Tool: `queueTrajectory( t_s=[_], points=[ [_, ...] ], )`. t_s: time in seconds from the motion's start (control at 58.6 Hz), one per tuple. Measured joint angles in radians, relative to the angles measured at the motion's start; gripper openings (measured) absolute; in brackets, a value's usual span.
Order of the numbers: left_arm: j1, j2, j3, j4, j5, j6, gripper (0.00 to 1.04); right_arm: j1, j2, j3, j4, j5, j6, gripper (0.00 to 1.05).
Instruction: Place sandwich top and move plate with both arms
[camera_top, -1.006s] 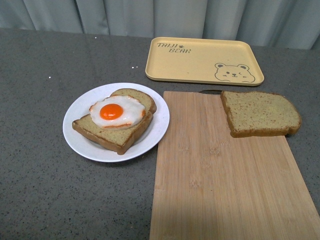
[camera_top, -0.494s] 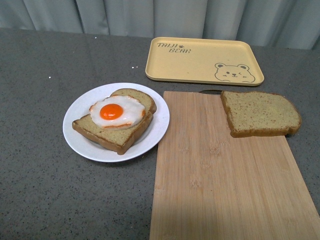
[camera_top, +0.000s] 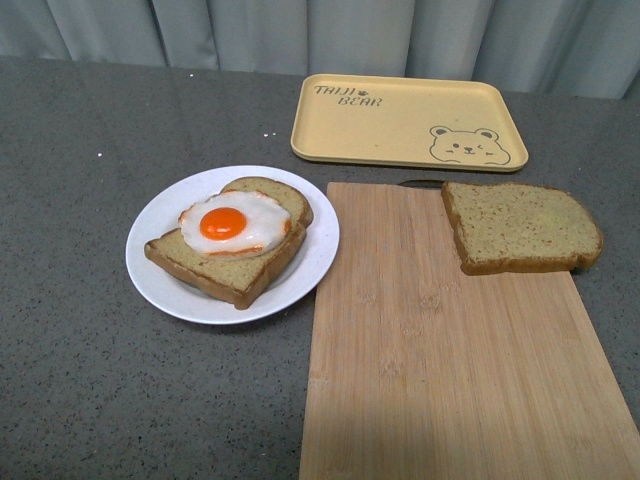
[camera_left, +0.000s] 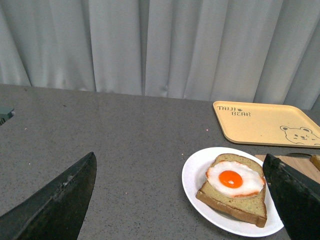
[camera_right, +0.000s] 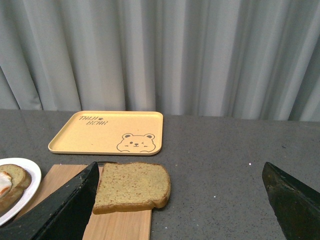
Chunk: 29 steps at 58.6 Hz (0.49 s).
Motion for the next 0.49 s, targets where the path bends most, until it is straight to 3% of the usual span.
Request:
queueTrajectory(
  t_s=[0.034, 0.068, 0.085, 0.119, 0.136, 0.256, 0.358, 0.494],
  points=[
    [0.0, 0.0, 0.0, 0.0, 0.0, 0.0, 0.98, 0.021, 0.011, -0.001, 0.019, 0.066, -0.029, 0.95],
    [0.0, 0.0, 0.0, 0.0, 0.0, 0.0, 0.98, 0.076, 0.053, 0.0, 0.091, 0.253, -0.092, 0.95],
    [0.0, 0.0, 0.0, 0.0, -0.001, 0.0, 0.98, 0.107, 0.104, 0.002, 0.144, 0.395, -0.164, 0.95],
    [0.0, 0.0, 0.0, -0.001, -0.001, 0.0, 0.98, 0.094, 0.196, 0.005, 0.189, 0.488, -0.22, 0.95],
    [0.0, 0.0, 0.0, -0.001, 0.0, 0.0, 0.98, 0.075, 0.239, 0.01, 0.202, 0.487, -0.228, 0.95],
    [0.0, 0.0, 0.0, -0.001, 0.0, 0.001, 0.98, -0.071, 0.513, 0.055, 0.311, 0.331, -0.228, 0.95],
    [0.0, 0.0, 0.0, -0.001, -0.001, 0.0, 0.98, -0.23, 0.932, 0.195, 0.449, 0.076, -0.161, 0.95],
    [0.0, 0.0, 0.0, -0.001, 0.0, 0.0, 0.98, -0.286, 1.308, 0.363, 0.396, -0.156, -0.072, 0.95]
  ],
)
